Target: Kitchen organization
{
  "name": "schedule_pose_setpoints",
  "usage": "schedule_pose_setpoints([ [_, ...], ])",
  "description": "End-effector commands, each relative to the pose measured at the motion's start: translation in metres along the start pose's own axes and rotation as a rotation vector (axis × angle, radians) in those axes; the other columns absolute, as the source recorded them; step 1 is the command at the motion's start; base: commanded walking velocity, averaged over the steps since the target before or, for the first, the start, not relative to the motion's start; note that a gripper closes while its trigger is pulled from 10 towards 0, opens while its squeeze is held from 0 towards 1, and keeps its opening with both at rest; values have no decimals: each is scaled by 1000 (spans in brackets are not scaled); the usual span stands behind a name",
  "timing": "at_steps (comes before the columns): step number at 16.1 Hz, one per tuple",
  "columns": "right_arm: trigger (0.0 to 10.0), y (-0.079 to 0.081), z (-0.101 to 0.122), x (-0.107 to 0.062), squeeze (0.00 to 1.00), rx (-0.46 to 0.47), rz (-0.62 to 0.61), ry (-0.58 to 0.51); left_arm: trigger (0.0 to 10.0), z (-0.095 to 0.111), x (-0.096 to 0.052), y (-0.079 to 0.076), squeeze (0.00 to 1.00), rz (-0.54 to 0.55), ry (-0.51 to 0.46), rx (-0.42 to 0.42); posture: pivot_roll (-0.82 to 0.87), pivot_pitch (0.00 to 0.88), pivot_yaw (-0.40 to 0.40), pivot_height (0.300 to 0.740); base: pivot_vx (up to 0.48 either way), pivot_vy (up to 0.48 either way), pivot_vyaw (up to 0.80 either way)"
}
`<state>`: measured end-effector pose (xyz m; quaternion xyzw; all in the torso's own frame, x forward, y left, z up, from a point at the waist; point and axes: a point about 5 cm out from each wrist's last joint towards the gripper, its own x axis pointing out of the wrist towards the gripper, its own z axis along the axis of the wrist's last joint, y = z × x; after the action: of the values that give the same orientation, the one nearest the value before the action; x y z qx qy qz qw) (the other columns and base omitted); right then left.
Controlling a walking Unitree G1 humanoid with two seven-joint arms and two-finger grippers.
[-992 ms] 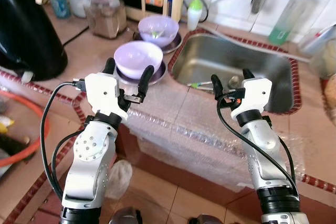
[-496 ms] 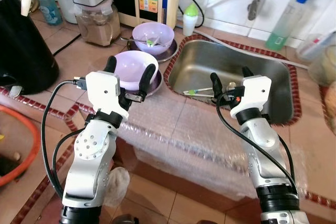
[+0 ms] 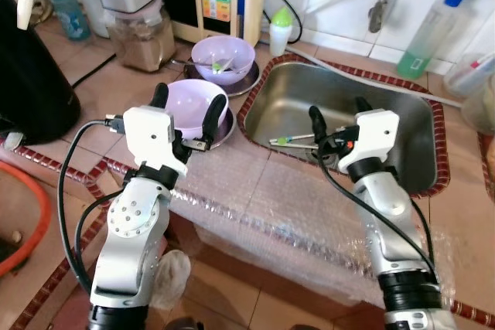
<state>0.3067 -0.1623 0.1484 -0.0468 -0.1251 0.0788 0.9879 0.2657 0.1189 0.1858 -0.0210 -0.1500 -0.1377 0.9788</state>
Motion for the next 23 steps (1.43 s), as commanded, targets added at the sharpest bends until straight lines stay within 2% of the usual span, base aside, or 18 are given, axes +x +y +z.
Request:
schedule_pose_setpoints([
  [1,10000,1,-1,2,0,-14,-1,12,10000,1,-3,0,0,-4,-2,17,4,2,-18,740,0,0,0],
  [14,10000,3,-3,1,0,1,13,13,10000,2,-1,0,0,-14,-8,15,3,5,-12,740,297,0,0],
  [18,10000,5,-6,1,0,22,21,28,10000,1,-5,0,0,-7,-7,9,5,9,-13,740,0,0,0],
  [21,10000,6,-9,1,0,37,29,51,10000,1,-6,2,0,17,-5,19,7,14,-15,740,0,0,0],
  [23,10000,10,-11,1,0,26,46,64,10000,0,-10,10,0,100,4,43,9,15,-15,740,0,0,0],
])
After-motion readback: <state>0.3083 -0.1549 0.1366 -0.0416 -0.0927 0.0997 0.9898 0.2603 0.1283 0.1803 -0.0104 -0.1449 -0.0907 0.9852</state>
